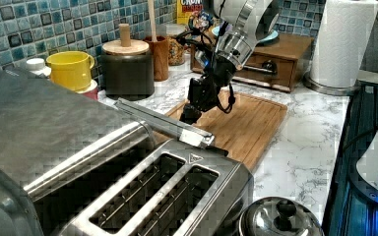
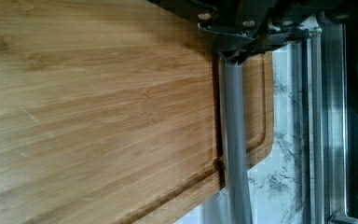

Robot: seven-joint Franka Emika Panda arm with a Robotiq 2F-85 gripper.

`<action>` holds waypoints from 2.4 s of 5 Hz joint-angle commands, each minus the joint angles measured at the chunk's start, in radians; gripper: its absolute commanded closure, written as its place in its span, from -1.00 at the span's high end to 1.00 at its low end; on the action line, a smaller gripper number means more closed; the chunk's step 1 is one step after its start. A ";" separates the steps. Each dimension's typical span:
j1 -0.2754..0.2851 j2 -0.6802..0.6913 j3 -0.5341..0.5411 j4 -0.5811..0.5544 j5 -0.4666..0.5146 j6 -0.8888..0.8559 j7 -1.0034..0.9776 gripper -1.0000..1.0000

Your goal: Close the oven.

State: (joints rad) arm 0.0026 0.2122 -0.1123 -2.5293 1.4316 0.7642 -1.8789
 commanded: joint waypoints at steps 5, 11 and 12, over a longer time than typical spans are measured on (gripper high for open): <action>0.081 -0.033 0.095 0.251 -0.023 -0.005 0.016 -1.00; 0.214 -0.160 0.207 0.321 -0.292 0.038 0.423 -1.00; 0.246 -0.139 0.238 0.362 -0.420 0.092 0.541 -1.00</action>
State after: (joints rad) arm 0.0717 0.1523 -0.0265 -2.4219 1.0225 0.8818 -1.4521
